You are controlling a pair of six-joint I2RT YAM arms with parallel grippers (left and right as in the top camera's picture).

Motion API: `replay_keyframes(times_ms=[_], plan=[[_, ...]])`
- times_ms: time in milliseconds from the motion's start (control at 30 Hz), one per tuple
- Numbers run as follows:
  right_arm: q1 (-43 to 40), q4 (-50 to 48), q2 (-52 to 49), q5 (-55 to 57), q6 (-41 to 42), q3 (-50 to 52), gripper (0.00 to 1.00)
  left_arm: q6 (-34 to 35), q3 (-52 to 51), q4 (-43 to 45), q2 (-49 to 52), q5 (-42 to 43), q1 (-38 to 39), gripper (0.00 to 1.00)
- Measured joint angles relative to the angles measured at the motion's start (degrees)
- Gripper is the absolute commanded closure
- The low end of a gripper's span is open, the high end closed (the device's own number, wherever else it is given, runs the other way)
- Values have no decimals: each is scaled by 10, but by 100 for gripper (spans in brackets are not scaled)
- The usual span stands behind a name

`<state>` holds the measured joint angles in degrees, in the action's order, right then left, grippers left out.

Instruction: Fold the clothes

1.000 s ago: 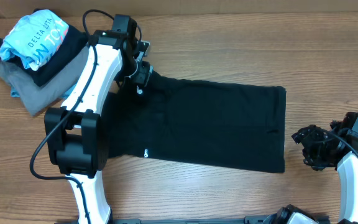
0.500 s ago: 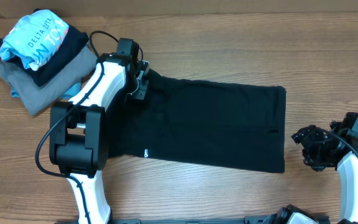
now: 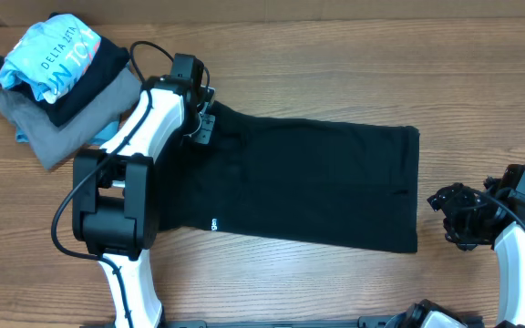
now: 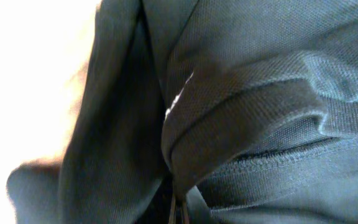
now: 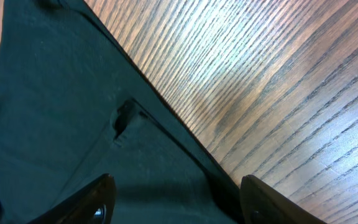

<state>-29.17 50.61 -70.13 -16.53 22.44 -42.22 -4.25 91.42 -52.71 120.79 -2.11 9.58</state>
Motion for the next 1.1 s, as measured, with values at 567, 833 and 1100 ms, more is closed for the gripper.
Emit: replay_keyframes(times_ms=[567, 833, 1100], plan=[[0, -4, 0, 0, 0, 0, 31, 12, 123, -110, 0, -16, 0, 37], [0, -3, 0, 0, 0, 0, 31, 11, 87, 0, 0, 4, 0, 35], [0, -1, 0, 0, 0, 0, 31, 11, -16, 57, 0, 6, 0, 73]])
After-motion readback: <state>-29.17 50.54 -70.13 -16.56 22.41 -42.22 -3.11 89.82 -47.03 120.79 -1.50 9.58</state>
